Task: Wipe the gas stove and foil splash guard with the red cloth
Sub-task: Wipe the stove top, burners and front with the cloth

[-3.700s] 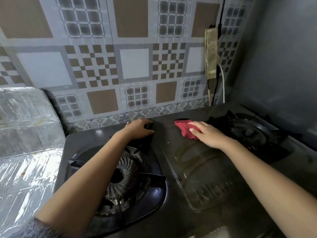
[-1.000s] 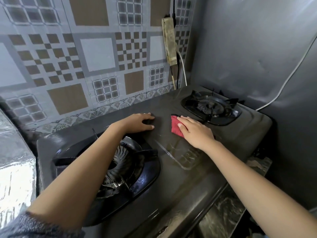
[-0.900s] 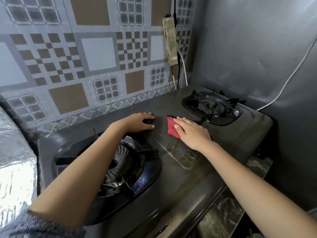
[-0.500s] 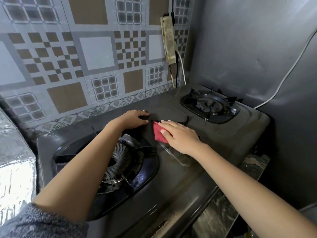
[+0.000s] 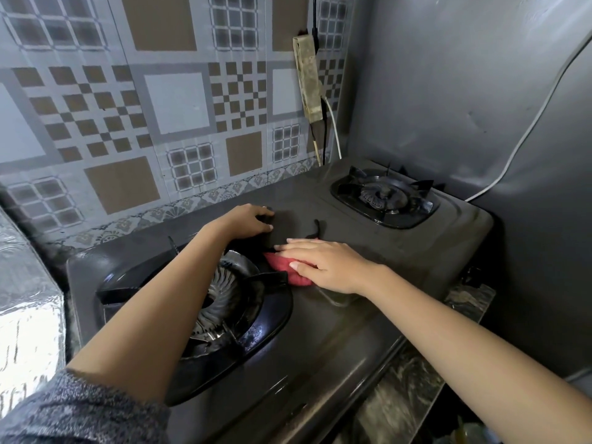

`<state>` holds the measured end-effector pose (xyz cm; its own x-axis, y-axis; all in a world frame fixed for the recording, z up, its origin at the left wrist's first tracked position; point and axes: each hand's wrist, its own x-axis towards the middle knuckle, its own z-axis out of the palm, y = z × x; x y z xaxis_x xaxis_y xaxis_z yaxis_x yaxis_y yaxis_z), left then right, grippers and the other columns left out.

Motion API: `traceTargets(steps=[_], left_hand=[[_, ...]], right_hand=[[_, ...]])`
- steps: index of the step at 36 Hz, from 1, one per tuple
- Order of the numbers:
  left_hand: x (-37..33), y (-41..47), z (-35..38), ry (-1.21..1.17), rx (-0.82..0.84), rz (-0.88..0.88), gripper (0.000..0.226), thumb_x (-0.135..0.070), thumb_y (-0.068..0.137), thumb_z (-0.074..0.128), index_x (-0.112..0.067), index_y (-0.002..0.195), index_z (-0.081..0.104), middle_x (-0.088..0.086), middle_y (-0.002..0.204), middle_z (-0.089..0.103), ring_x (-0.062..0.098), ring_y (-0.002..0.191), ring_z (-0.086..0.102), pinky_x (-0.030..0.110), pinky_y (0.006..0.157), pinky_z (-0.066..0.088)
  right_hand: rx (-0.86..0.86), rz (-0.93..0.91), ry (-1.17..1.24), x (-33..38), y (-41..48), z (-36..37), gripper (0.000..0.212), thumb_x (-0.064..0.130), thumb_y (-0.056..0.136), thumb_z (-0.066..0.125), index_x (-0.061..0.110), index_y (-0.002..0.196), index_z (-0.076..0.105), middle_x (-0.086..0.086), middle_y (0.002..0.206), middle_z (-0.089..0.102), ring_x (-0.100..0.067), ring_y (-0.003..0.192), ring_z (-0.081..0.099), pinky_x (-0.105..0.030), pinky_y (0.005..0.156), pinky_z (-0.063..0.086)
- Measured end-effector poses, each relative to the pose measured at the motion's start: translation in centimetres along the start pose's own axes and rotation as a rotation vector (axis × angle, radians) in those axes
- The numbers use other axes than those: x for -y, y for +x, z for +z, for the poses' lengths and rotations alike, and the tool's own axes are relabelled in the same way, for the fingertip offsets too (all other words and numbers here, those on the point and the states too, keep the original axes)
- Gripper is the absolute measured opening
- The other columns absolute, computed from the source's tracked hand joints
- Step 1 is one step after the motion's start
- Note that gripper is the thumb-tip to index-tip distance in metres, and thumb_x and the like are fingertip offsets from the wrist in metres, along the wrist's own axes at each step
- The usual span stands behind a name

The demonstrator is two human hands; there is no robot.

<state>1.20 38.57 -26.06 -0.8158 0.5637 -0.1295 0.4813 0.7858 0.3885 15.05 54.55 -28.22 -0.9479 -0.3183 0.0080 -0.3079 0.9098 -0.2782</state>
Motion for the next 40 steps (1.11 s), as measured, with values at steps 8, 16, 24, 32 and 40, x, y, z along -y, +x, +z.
traceTargets(steps=[8,16,24,32,40], left_hand=[[-2.4,1.0,0.3,0.074,-0.040,-0.041,0.046,-0.024,0.087,0.059,-0.010,0.131,0.052,0.012,0.136,0.051,0.029,0.125,0.046,0.034,0.102,0.038],[-6.0,1.5,2.0,0.114,0.011,0.042,0.048,-0.028,0.093,0.051,-0.007,0.136,0.044,0.013,0.140,0.046,0.029,0.128,0.043,0.033,0.102,0.035],[-7.4,0.3,2.6,0.113,0.054,0.098,0.052,-0.030,0.096,0.046,-0.010,0.142,0.035,0.010,0.151,0.031,0.027,0.136,0.033,0.031,0.109,0.026],[-7.0,-1.3,2.9,0.071,0.067,0.124,0.052,-0.030,0.095,0.046,-0.013,0.143,0.034,0.007,0.153,0.028,0.025,0.139,0.030,0.031,0.111,0.023],[-6.5,-2.1,3.1,0.027,0.033,0.115,0.050,-0.028,0.095,0.049,-0.015,0.141,0.037,0.006,0.151,0.032,0.025,0.137,0.032,0.030,0.110,0.025]], right_hand=[[0.002,-0.060,0.093,-3.1,-3.7,-1.0,0.036,0.040,0.095,0.039,0.041,0.130,0.046,0.030,0.139,0.040,0.013,0.133,0.025,-0.032,0.109,0.034],[-0.063,0.177,0.080,-8.3,-4.1,-2.8,0.037,0.036,0.097,0.038,0.044,0.132,0.042,0.032,0.139,0.036,0.010,0.134,0.025,-0.037,0.109,0.035],[-0.171,0.545,0.044,-9.5,-6.1,-3.0,0.042,0.048,0.096,0.027,0.044,0.136,0.035,0.024,0.147,0.031,-0.010,0.135,0.034,-0.033,0.101,0.035],[-0.322,0.782,0.029,-6.0,-8.2,-1.4,0.043,0.045,0.097,0.024,0.037,0.137,0.037,0.016,0.148,0.034,-0.020,0.131,0.040,-0.034,0.100,0.035],[-0.248,0.627,-0.004,-1.7,-6.9,-0.4,0.044,0.043,0.098,0.023,0.037,0.140,0.031,0.017,0.151,0.027,-0.010,0.140,0.026,-0.037,0.106,0.032]])
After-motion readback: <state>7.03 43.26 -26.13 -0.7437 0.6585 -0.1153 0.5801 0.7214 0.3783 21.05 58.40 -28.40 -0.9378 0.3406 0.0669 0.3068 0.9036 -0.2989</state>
